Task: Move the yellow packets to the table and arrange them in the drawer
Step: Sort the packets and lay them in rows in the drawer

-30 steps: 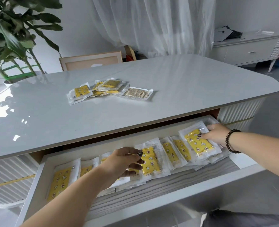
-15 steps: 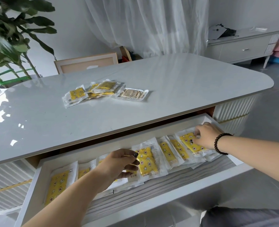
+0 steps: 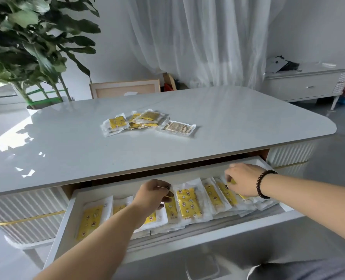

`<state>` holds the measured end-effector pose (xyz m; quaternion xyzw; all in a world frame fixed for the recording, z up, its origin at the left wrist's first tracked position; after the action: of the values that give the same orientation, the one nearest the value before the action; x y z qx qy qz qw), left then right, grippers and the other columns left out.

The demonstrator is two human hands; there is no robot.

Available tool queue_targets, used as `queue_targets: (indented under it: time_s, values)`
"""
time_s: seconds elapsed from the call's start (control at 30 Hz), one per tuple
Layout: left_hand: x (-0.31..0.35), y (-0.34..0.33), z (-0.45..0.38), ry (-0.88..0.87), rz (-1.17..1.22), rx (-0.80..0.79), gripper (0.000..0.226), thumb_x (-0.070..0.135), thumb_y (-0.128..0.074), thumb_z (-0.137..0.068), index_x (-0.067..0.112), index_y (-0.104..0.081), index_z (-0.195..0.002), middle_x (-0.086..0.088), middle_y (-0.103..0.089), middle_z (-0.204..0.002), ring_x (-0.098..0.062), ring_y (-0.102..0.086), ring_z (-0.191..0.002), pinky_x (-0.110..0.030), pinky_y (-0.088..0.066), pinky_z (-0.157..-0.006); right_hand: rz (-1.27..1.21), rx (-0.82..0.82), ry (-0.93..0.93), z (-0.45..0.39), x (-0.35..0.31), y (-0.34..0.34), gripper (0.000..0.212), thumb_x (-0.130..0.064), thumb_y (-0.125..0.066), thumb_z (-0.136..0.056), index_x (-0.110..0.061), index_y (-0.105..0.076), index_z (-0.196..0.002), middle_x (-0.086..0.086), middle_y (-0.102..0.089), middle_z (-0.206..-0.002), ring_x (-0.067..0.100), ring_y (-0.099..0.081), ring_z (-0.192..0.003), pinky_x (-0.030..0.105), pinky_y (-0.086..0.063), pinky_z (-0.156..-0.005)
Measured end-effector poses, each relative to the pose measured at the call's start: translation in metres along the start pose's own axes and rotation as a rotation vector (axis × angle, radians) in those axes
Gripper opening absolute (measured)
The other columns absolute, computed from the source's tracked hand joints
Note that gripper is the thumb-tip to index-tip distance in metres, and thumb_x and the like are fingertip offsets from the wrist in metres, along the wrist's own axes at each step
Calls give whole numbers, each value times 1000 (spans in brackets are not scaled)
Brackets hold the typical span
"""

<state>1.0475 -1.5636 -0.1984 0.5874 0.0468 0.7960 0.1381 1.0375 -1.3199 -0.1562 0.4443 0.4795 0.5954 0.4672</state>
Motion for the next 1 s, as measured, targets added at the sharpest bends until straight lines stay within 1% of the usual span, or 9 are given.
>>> queue_targets:
  time_s: [0.13, 0.3, 0.4, 0.47, 0.63, 0.77, 0.83, 0.93, 1.0]
  values:
    - [23, 0, 14, -83, -105, -53, 20, 3, -47, -92, 14, -63, -96, 2, -71, -78, -11, -67, -70, -20, -47, -61, -36, 19, 89, 2, -40, 37, 13, -32, -50, -91, -24, -59, -95, -4, -60, -105, 15, -57, -89, 31, -52, -78]
    - [67, 21, 29, -250, -227, -52, 14, 7, -53, -93, 14, -64, -95, 4, -72, -77, -4, -68, -65, -14, -48, -57, -104, 89, 109, 1, -68, 78, 17, -31, -51, -90, -22, -62, -101, -2, -62, -105, 18, -59, -95, 35, -52, -84]
    - [87, 51, 32, -330, -230, 43, 17, 2, -51, -93, 13, -64, -94, 2, -71, -75, -2, -67, -59, -11, -46, -51, -140, 143, 87, -7, -73, 92, 17, -29, -52, -90, -22, -63, -100, -1, -63, -106, 18, -59, -95, 33, -52, -83]
    - [91, 76, 27, -352, -210, 138, 20, 0, -50, -92, 14, -64, -90, 1, -70, -76, -4, -66, -63, -9, -44, -49, -153, 175, 52, -15, -73, 97, 16, -28, -50, -90, -23, -62, -100, -2, -62, -107, 18, -59, -94, 30, -52, -79]
    - [91, 132, 2, -377, -278, 386, 19, 4, -57, -87, 22, -64, -84, 6, -67, -82, -11, -61, -78, -17, -43, -63, -144, 288, -18, -37, -75, 107, 17, -29, -48, -92, -21, -60, -102, 0, -61, -110, 22, -59, -95, 29, -48, -73]
    - [82, 165, -27, -341, -141, 478, 13, 13, -67, -83, 20, -66, -94, 2, -70, -93, -16, -65, -87, -25, -47, -76, -227, 406, -22, -62, -82, 115, 20, -24, -51, -92, -19, -55, -110, -1, -56, -115, 21, -56, -103, 32, -49, -81]
    - [79, 179, -41, -337, -41, 514, 14, 14, -69, -83, 21, -65, -95, 1, -70, -94, -15, -65, -81, -28, -50, -79, -291, 437, -2, -80, -89, 115, 23, -22, -53, -91, -18, -53, -113, -2, -52, -119, 19, -54, -107, 34, -49, -86]
    - [79, 193, -64, -340, 137, 538, 17, 9, -68, -82, 17, -65, -97, -2, -69, -92, -14, -64, -75, -34, -53, -85, -414, 511, 44, -108, -105, 111, 23, -20, -57, -89, -17, -54, -112, -2, -50, -121, 18, -52, -112, 35, -47, -90]
    - [80, 204, -79, -346, 184, 578, 21, 8, -67, -82, 16, -63, -101, 3, -68, -87, -14, -63, -76, -37, -53, -87, -469, 555, 64, -128, -118, 110, 24, -19, -57, -88, -17, -55, -112, 0, -50, -121, 19, -51, -114, 34, -45, -92]
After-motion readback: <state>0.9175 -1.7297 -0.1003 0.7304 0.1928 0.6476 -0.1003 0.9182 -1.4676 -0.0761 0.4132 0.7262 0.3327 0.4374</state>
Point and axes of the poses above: each hand's wrist, its own z-axis away from the middle knuckle, its own y-axis out of the back of the hand, x = y × z, the point moved 10 cm from there along -z, towards the middle knuckle
